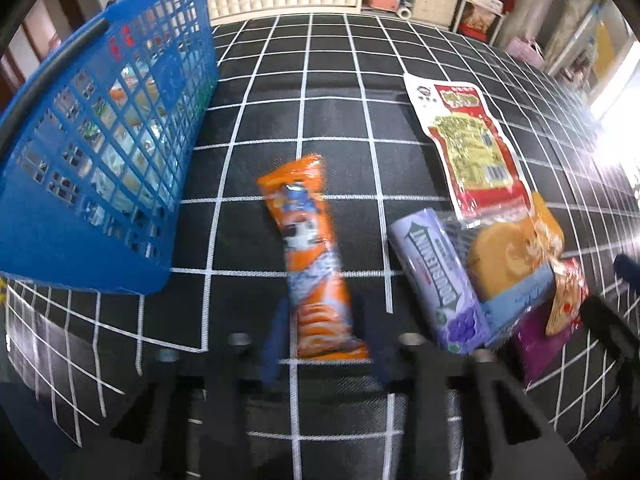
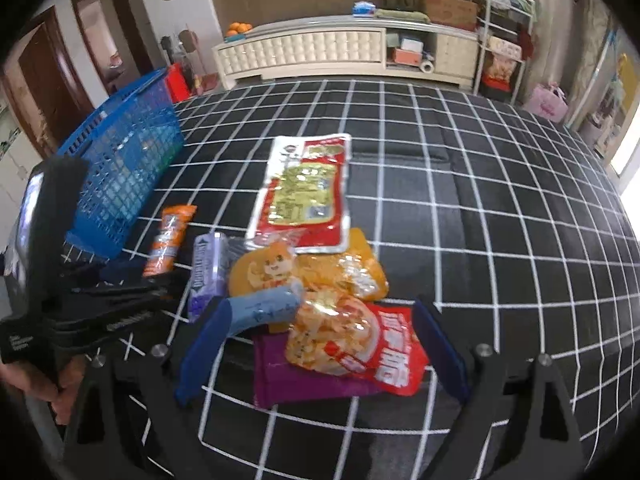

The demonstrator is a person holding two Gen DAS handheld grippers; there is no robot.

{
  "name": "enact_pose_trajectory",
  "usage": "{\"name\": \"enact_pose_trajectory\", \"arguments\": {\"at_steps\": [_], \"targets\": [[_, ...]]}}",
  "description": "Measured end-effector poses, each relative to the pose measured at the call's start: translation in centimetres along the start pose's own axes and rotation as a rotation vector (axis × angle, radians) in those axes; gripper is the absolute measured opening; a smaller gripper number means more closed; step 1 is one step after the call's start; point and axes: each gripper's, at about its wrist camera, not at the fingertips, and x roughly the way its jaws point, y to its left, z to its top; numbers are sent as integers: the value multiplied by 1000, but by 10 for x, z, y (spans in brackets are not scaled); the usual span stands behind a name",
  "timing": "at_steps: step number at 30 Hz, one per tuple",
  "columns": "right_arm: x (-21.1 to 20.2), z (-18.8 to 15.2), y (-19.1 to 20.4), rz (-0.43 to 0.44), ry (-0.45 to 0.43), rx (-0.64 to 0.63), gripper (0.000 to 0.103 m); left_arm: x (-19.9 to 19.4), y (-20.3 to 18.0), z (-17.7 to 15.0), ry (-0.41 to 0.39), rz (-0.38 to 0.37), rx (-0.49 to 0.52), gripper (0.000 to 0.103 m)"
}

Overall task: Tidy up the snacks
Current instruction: 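Grasp the orange wafer stick with the left tool while the right tool grasps the cartoon bread pack, then carry both snacks to the basket and open the left tool over it while the right tool follows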

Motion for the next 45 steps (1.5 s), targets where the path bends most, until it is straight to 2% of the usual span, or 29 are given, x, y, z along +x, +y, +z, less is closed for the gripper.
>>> {"name": "enact_pose_trajectory", "arguments": {"at_steps": [3, 9, 13, 18, 28, 35, 36, 39, 40, 41, 45], "targets": [[-4, -1, -7, -14, 10, 31, 94, -7, 1, -6, -11, -45, 24, 22], [-18, -1, -2, -39, 8, 15, 94, -46, 12, -28, -93, -112, 59, 22], [-18, 3, 11, -49, 16, -24, 94, -71, 20, -42, -144, -126, 73, 22], [-4, 9, 27, -45, 51, -71, 94, -83, 18, -53, -183, -112, 91, 22], [39, 17, 50, -70, 139, -164, 92, -68, 19, -52, -170, -117, 94, 22], [56, 24, 57, -86, 153, -215, 89, -47, 16, -43, -143, -116, 91, 22], [59, 25, 59, -92, 160, -229, 88, -45, 16, -43, -142, -117, 90, 22], [70, 22, 64, -92, 199, -263, 75, -41, 16, -41, -137, -125, 88, 22], [71, 22, 65, -84, 193, -268, 65, -41, 16, -41, -137, -127, 89, 22], [71, 20, 66, -65, 187, -273, 60, -41, 16, -41, -138, -127, 93, 22], [67, 17, 70, -69, 161, -277, 59, -44, 16, -42, -147, -132, 94, 22]]}}
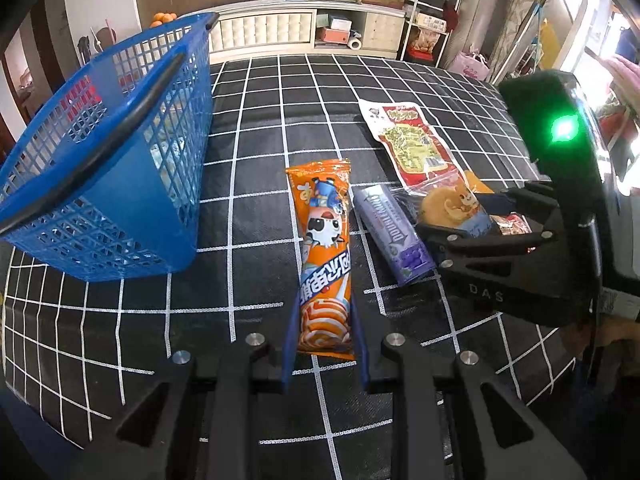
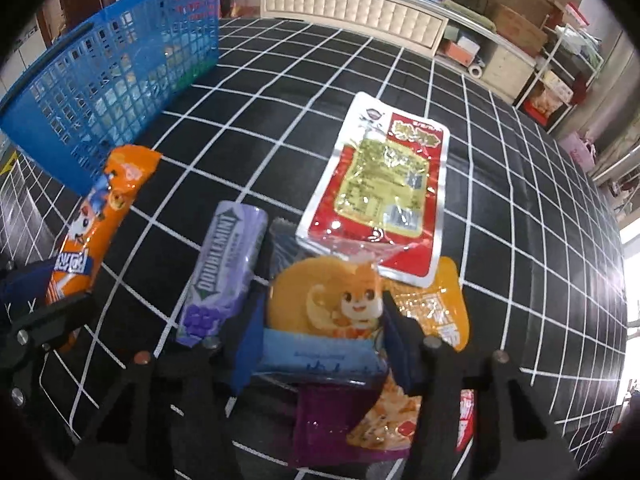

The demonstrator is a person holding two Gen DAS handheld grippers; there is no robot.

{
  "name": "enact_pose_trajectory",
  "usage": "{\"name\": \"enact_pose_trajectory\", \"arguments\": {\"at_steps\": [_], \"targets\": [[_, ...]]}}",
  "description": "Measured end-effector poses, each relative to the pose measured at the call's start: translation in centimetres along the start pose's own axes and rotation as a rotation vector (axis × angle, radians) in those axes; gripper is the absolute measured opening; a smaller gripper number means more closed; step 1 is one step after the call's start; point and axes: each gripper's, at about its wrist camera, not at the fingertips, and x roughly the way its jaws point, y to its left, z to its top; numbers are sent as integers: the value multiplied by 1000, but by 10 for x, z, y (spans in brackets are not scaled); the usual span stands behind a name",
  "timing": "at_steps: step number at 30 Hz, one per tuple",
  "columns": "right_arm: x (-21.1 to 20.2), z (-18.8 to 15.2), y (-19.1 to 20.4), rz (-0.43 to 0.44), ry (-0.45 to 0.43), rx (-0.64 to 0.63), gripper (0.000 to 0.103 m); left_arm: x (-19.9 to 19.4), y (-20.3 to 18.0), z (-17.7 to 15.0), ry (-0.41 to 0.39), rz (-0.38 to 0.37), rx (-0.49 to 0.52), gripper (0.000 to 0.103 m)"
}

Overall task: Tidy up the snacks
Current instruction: 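Carry both snacks to the basket and open the left tool over it while the right tool follows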

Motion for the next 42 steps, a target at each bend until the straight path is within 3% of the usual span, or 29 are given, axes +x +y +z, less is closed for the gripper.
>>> {"name": "enact_pose_trajectory", "arguments": {"at_steps": [10, 19, 25, 33, 42], "targets": [[-51, 0, 0, 9, -66, 26, 59, -46, 2, -1, -86, -13, 21, 22], [-111, 11, 22, 93, -172, 71, 59, -107, 11, -1, -187, -12, 82, 22], [-144, 37, 47, 147, -246, 60, 59, -144, 41, 13, -230, -16, 87, 22], [-159, 81, 77, 203, -307, 33, 59, -175, 99, 40, -279, 46, 75, 22], [-148, 132, 108, 240, -322, 0, 59, -160, 153, 74, -232, 97, 85, 22]]}}
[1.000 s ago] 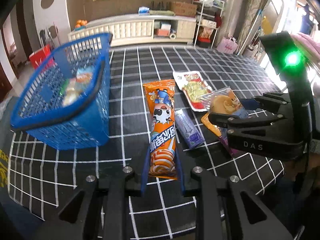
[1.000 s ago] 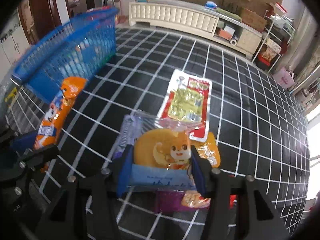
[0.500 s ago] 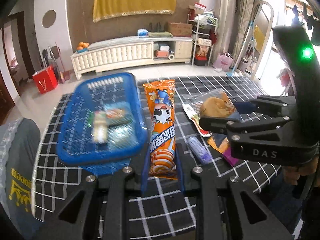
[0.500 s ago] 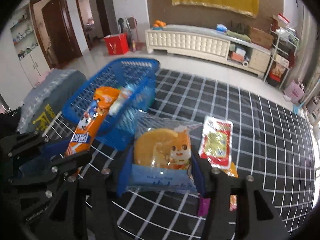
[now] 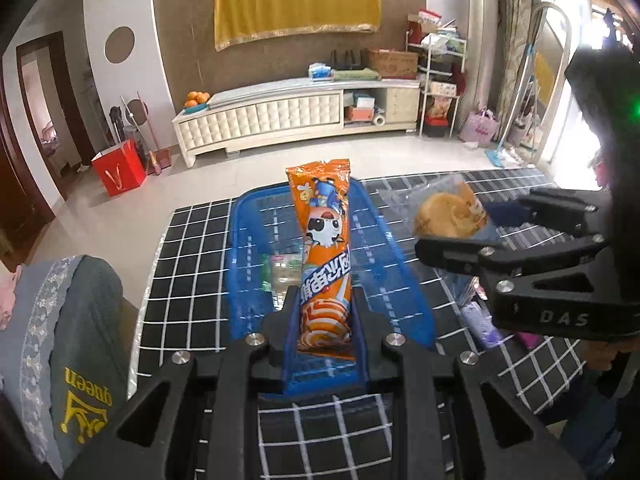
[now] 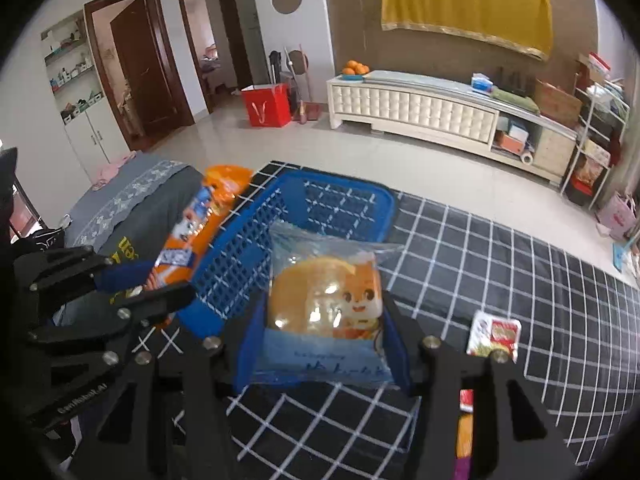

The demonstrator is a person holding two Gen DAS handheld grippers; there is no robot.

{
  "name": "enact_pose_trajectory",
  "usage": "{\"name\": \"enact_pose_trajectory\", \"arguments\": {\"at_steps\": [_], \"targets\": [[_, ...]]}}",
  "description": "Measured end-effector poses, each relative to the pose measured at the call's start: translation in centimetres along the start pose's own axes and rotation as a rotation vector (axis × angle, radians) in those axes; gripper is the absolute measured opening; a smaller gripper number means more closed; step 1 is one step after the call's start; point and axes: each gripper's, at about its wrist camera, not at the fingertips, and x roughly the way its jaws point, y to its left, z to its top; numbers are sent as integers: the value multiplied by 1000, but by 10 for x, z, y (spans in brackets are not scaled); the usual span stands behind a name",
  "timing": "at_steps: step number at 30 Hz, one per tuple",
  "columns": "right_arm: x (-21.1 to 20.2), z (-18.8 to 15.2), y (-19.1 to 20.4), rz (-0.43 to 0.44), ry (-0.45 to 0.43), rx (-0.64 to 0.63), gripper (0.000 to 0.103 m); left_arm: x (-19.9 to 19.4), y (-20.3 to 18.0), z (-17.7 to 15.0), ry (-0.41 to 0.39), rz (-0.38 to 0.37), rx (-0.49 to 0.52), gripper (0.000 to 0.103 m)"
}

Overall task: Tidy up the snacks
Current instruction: 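Carry both snacks to the basket and open the left tool over it while the right tool follows, then lower the cartoon bread pack into the basket and open the right tool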

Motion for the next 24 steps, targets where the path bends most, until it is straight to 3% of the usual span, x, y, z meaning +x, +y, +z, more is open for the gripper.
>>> {"name": "enact_pose_trajectory", "arguments": {"at_steps": [7, 15, 17, 18, 19, 24], "targets": [[38, 18, 2, 12, 31, -3, 59, 43, 16, 7, 71, -8, -1, 22], [66, 22, -7, 2, 69, 21, 59, 79, 29, 18, 93, -12, 6, 22], [70, 22, -9, 2, 73, 29, 59, 88, 34, 23, 86, 18, -2, 33], [71, 22, -10, -2, 73, 24, 59, 93, 36, 24, 88, 11, -7, 59], [72, 21, -11, -9, 75, 22, 59, 97, 38, 24, 95, 2, -6, 77], [73, 18, -12, -13, 93, 17, 59, 101, 37, 18, 120, -26, 6, 78]]}}
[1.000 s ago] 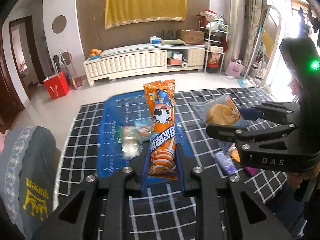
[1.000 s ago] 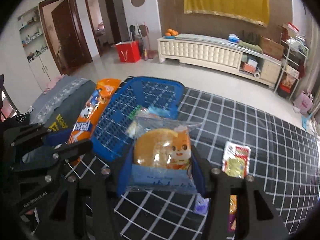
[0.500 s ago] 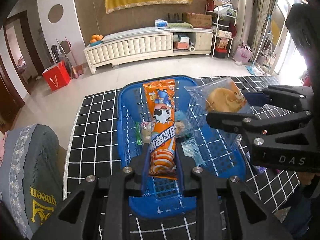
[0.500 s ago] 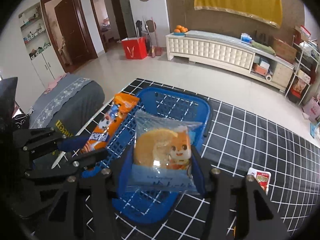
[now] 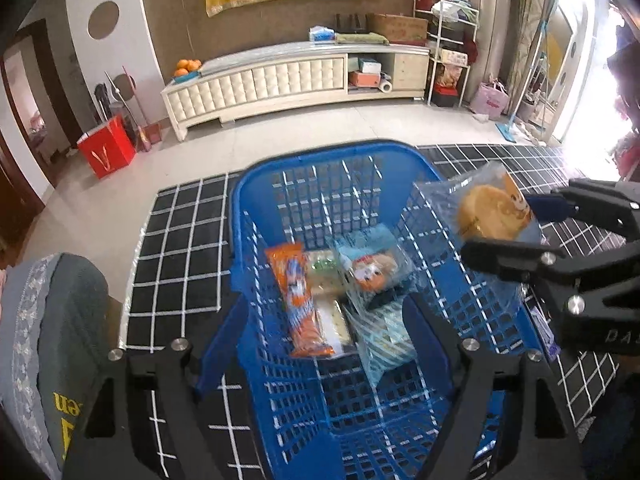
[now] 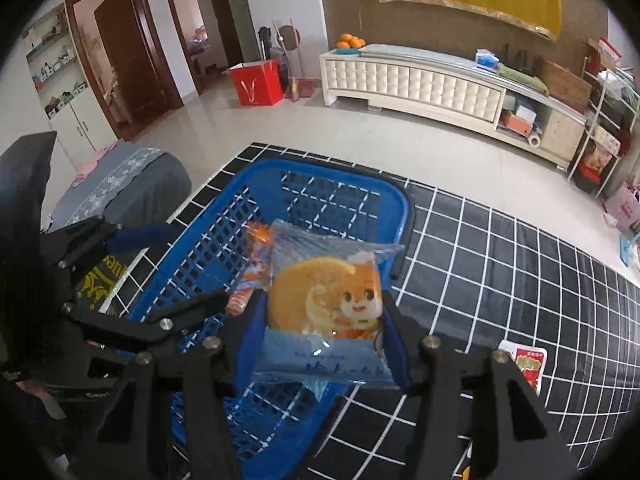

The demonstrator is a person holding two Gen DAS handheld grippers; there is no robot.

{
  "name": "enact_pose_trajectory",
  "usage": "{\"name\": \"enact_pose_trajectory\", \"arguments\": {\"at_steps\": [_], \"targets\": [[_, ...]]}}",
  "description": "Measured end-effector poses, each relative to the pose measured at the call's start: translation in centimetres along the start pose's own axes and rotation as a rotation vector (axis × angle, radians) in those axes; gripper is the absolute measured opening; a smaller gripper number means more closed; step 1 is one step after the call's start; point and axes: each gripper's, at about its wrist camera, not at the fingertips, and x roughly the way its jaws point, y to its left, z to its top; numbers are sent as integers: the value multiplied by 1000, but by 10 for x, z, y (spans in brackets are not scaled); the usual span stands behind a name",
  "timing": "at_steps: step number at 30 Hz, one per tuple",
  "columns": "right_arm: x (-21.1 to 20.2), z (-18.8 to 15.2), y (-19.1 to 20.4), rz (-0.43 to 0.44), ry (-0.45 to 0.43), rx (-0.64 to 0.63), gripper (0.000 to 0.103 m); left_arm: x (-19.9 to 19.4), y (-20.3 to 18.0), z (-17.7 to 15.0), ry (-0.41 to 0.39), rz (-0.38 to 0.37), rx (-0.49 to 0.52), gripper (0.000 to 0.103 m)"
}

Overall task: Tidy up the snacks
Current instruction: 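Lower the cartoon bread pack into the basket and open the right tool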

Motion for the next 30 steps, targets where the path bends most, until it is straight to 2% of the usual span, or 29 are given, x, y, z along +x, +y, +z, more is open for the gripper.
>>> {"name": "enact_pose_trajectory", "arguments": {"at_steps": [6, 16, 23, 30], "targets": [[-7, 6, 0, 22, -5, 14, 59, -13, 6, -3, -7, -9, -23, 78], [-11, 21, 20, 41, -16, -33, 59, -34, 28, 2, -31, 47, -36, 78], [5, 36, 34, 40, -2, -80, 59, -36, 52, 4, -25, 90, -48, 78], [30, 47, 44, 22, 37, -125, 59, -31, 73, 8, -22, 97, -72, 78]]}}
